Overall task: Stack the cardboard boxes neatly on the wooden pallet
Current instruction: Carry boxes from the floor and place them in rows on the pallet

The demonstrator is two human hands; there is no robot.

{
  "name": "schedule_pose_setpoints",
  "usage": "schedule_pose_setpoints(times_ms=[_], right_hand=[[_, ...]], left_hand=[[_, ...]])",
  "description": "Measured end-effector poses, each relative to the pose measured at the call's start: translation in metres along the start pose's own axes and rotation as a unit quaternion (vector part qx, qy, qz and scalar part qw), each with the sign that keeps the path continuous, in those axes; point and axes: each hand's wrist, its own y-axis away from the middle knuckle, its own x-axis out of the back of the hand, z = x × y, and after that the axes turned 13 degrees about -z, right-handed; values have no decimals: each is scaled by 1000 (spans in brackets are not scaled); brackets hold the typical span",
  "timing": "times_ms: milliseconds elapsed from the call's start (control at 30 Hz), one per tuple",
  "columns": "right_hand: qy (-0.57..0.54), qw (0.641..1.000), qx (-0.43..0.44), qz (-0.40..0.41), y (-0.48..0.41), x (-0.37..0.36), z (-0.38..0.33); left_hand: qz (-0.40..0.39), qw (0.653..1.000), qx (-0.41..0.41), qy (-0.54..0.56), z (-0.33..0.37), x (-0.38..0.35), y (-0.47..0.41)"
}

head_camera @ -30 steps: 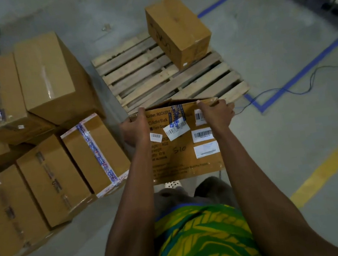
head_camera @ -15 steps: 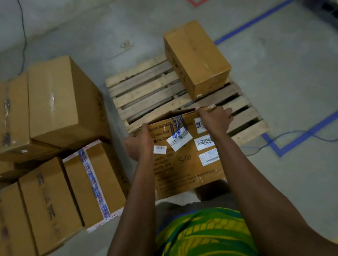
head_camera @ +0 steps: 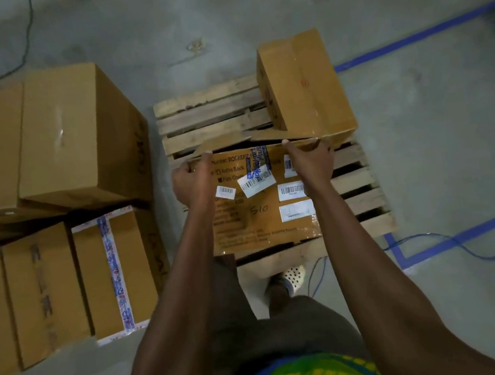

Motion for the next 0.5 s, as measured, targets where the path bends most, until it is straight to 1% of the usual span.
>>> schedule_pose_setpoints(times_ms=[100,200,300,400,500], right_hand=[[-43,999,-12,7,-47,-18,-20],[-63,998,7,8,-104,-38,-35],[-65,998,25,7,-160,-60,-62],[-58,997,42,3,-214,-81,-80],[-61,996,72,-9,-260,-97,-64]], left_hand=[[-10,1000,-7,4,20,-12,-55],[-10,999,-14,27,37,-25,-113],[-13,999,-1,51,48,-34,-174],[-11,996,14,90,47,-43,-230],[-5,993,25,116,20,-56,-283]])
